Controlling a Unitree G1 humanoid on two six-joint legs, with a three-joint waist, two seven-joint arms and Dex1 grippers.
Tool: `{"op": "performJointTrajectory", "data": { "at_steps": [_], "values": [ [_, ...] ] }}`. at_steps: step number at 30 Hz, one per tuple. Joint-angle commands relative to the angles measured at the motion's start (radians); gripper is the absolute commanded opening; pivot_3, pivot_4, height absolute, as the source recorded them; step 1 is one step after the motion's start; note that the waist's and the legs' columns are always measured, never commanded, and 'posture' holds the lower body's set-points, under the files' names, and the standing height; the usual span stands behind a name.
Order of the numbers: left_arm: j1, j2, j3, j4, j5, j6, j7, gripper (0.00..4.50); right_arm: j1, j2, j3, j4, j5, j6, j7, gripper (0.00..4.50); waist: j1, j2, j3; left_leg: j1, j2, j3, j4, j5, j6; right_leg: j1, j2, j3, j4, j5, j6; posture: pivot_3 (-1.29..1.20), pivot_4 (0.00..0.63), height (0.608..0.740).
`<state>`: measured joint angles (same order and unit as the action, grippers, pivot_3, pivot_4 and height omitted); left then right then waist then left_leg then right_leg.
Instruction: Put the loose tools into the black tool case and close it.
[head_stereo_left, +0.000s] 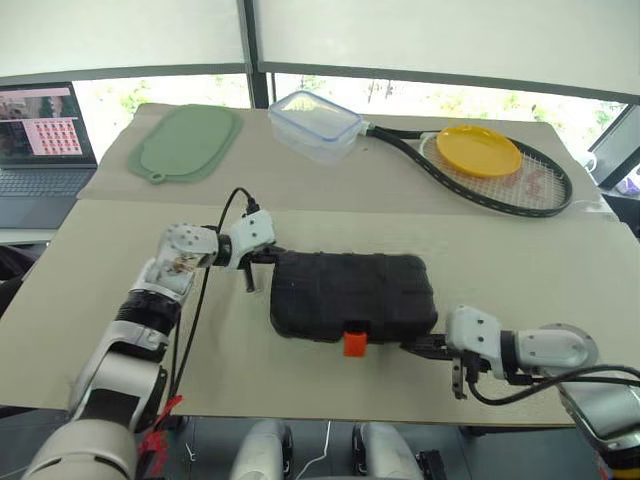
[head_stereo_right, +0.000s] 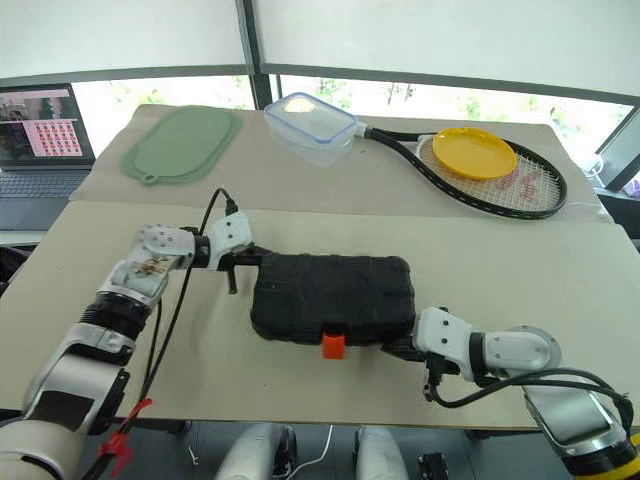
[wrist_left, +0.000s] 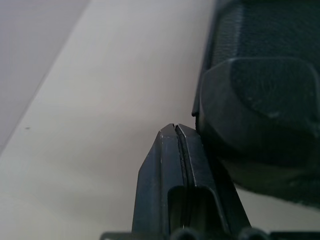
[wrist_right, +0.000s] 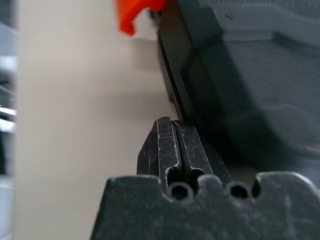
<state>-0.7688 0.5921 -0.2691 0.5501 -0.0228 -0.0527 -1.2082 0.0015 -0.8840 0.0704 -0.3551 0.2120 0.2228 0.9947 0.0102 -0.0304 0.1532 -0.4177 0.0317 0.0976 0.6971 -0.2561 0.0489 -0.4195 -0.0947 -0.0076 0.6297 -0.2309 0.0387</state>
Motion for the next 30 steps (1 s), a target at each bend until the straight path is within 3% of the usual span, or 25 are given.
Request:
{"op": "performJointTrajectory", "data": {
  "at_steps": [1,7,11,16,23,30],
  "values": [
    [0.054,0.015,-0.020,-0.120,-0.051,0.025,-0.132,0.07,-0.060,0.021,-0.046,0.039,-0.043,0.015,-0.083,0.00,0.001,0.000,0.000,0.000,0.000,0.000,0.001,0.000,0.000,0.000,0.000,0.000,0.000,0.000,0.000,0.00,0.150,0.738],
    [0.048,0.028,0.044,-0.162,-0.070,0.081,-0.107,0.07,-0.038,0.021,-0.083,0.023,-0.051,0.033,-0.114,0.00,0.004,0.000,0.000,-0.004,0.000,-0.002,0.003,0.000,0.000,-0.003,0.000,-0.002,0.001,0.000,0.000,0.00,0.150,0.738],
    [-0.059,-0.020,0.105,-0.269,-0.204,0.334,-0.109,0.07,0.041,-0.008,-0.199,-0.065,0.113,0.099,-0.021,0.00,0.015,0.000,0.000,-0.007,0.000,-0.005,0.006,0.000,0.000,-0.002,0.000,-0.005,0.001,0.001,0.001,0.00,0.150,0.738],
    [-0.034,-0.058,-0.013,-0.412,-0.162,0.338,-0.141,0.07,0.118,-0.035,-0.282,-0.162,0.251,0.158,0.055,0.00,0.013,0.001,0.000,-0.005,0.000,-0.006,0.007,-0.001,0.003,0.002,0.000,-0.003,0.000,0.002,0.003,0.00,0.150,0.738],
    [-0.006,-0.097,-0.211,-0.287,0.063,0.073,-0.096,0.07,0.082,-0.009,-0.165,-0.206,0.227,0.168,0.035,0.00,0.003,0.000,-0.001,-0.004,0.000,-0.006,0.007,-0.001,0.002,0.002,0.002,-0.002,0.000,0.002,0.002,0.00,0.150,0.738],
    [-0.013,-0.118,-0.201,-0.220,0.069,0.015,-0.084,0.07,-0.011,0.042,0.007,-0.098,0.072,0.131,-0.017,0.00,0.008,0.001,-0.002,0.008,0.001,-0.008,0.007,-0.002,0.003,0.015,0.000,-0.003,-0.002,0.001,0.002,0.00,0.150,0.738]
  ]
}}
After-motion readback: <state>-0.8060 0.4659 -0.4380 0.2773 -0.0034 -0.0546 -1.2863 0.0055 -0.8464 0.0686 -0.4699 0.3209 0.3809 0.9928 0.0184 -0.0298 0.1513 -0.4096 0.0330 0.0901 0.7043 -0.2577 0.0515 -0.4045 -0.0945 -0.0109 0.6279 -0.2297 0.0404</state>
